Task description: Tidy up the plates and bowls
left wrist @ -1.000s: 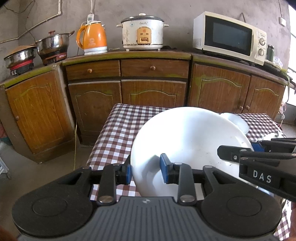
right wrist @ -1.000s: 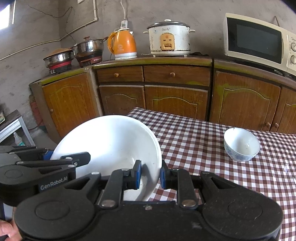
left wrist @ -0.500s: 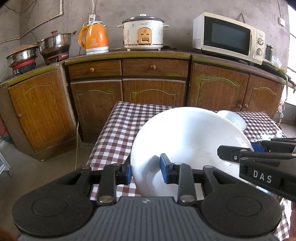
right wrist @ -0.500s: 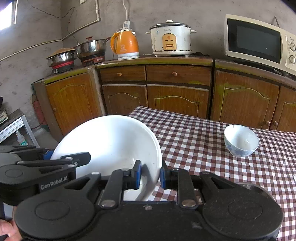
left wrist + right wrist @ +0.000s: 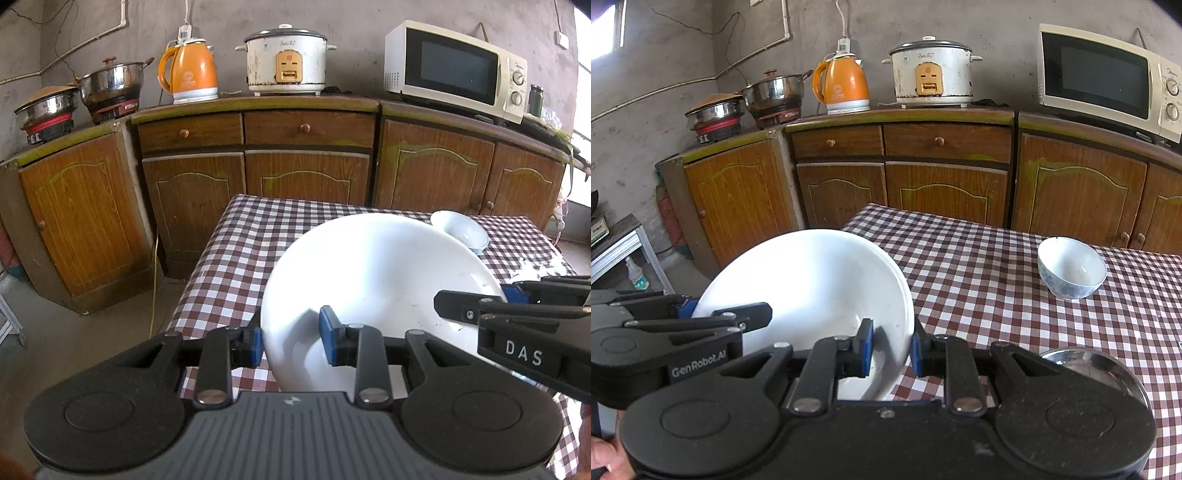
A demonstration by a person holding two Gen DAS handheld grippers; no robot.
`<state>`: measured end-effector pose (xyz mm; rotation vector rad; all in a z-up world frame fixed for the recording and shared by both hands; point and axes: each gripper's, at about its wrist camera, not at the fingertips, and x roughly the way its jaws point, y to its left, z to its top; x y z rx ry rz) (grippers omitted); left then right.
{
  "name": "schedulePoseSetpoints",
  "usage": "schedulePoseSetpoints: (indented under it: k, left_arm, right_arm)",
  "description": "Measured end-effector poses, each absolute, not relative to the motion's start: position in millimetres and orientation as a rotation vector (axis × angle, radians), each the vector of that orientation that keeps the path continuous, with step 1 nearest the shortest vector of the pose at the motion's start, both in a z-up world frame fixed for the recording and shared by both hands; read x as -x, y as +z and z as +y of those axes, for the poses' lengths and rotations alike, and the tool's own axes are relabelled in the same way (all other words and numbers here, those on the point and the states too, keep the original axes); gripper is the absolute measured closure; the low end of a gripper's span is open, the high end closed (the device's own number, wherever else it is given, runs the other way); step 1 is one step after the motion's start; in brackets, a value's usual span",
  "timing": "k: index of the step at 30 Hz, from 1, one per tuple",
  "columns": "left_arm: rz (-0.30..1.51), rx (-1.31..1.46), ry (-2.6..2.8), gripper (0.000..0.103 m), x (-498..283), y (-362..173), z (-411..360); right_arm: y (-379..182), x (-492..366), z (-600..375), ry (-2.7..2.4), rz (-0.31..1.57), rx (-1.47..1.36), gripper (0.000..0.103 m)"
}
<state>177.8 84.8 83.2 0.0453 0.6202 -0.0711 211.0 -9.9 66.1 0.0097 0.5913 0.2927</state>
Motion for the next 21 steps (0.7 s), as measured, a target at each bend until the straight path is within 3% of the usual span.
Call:
schedulePoseSetpoints:
  k: [21]
  left_arm:
    - [0.626, -0.033, -0.063, 0.071, -156, 78, 90]
  right_arm:
    - [61, -182, -6, 0.312, 0.594, 0.004, 0.077]
